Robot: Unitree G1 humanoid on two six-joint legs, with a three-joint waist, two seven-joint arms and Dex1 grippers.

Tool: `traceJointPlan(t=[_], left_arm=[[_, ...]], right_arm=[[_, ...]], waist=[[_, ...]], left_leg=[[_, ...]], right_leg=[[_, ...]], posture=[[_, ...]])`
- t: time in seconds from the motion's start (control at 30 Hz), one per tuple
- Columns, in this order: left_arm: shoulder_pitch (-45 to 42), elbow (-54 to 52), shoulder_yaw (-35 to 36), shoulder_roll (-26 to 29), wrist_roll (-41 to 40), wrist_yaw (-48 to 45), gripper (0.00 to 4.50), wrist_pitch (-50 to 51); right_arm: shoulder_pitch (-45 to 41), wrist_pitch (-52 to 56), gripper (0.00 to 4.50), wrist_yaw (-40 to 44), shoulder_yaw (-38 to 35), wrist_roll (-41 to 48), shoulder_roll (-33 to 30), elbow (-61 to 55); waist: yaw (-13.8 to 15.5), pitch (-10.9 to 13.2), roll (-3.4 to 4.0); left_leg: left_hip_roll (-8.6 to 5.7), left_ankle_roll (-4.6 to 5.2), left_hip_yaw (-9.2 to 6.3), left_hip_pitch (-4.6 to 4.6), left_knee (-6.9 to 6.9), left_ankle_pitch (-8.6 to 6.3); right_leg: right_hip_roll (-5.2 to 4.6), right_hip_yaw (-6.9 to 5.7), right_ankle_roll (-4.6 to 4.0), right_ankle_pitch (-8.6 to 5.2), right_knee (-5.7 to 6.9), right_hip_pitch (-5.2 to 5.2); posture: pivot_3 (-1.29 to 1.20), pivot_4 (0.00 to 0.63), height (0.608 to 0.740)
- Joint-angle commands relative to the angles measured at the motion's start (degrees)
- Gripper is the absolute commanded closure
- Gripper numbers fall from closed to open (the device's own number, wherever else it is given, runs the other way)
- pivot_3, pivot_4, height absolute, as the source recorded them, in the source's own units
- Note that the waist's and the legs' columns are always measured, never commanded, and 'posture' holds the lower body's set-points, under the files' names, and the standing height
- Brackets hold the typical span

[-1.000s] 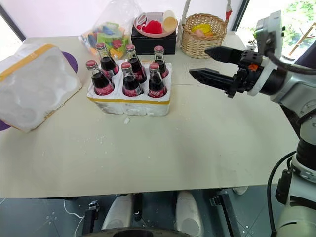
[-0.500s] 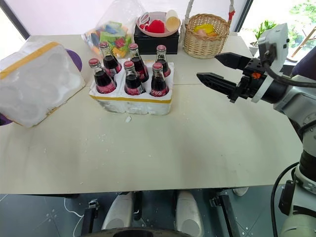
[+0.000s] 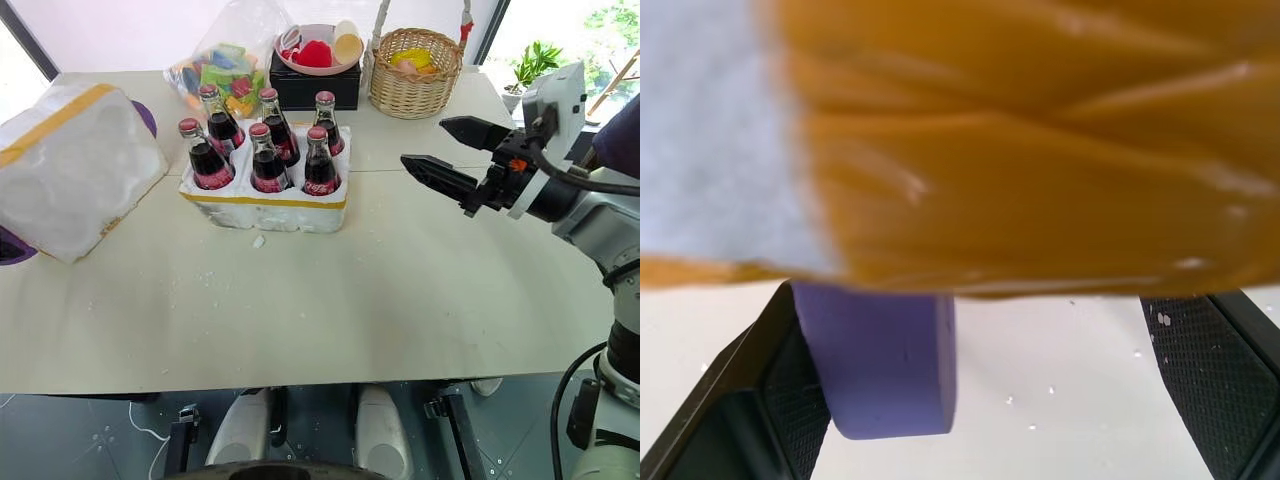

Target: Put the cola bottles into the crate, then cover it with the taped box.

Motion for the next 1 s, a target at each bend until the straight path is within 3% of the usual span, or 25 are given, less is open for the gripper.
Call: traceJointPlan(t=[0.03,0.3,0.67,0.8,1.0], left_arm=[[-1.22,-0.35,0.82,1.93,0.09,2.38,0.0,-0.69],[-1.28,0.13,3.19,1.89,-1.89,7.45,0.0,-0.35],[-0.35,-0.04,2.85,2.55,-1.29,3.07,0.0,1.26],[-0.29,-0.01,2.65,2.53,-1.12,2.11,1.22,1.71],[-0.31,-0.01,2.36,2.3,-0.79,1.73,4.21,1.76]], right_arm=[[-0.46,-2.19,0.04,-0.04,-0.81,0.15,-0.07,-1.35],[-1.24,-3.95,0.04,4.09,1.22,-0.66,-2.83,-0.96],[-1.02,-3.27,0.04,7.91,2.15,0.82,-5.14,-2.27],[-1.17,-3.25,0.0,7.04,2.58,0.64,-4.61,-2.13],[-1.64,-3.49,0.0,5.61,3.13,0.44,-4.01,-1.97]], waist=[[0.0,0.0,0.0],[-0.01,0.0,-0.01],[0.01,-0.03,-0.05],[0.04,-0.03,-0.05],[0.06,-0.03,-0.05]], left_leg=[[0.0,0.0,0.0,0.0,0.01,0.0],[0.0,0.0,0.0,0.0,0.05,0.0],[0.01,0.0,-0.01,-0.01,0.28,0.0],[0.02,0.01,-0.01,-0.02,0.35,-0.01],[0.02,0.02,-0.02,-0.05,0.43,-0.01]], right_leg=[[0.0,0.0,0.0,0.0,0.0,0.0],[0.0,0.0,0.01,0.0,0.03,0.01],[0.0,0.0,0.01,0.01,0.09,0.08],[0.0,0.0,0.01,0.01,0.13,0.09],[0.0,0.0,0.01,0.01,0.16,0.09]], posture=[[0.0,0.15,0.74],[0.0,0.15,0.74],[0.0,0.15,0.74],[0.0,0.15,0.74],[0.0,0.15,0.74]])
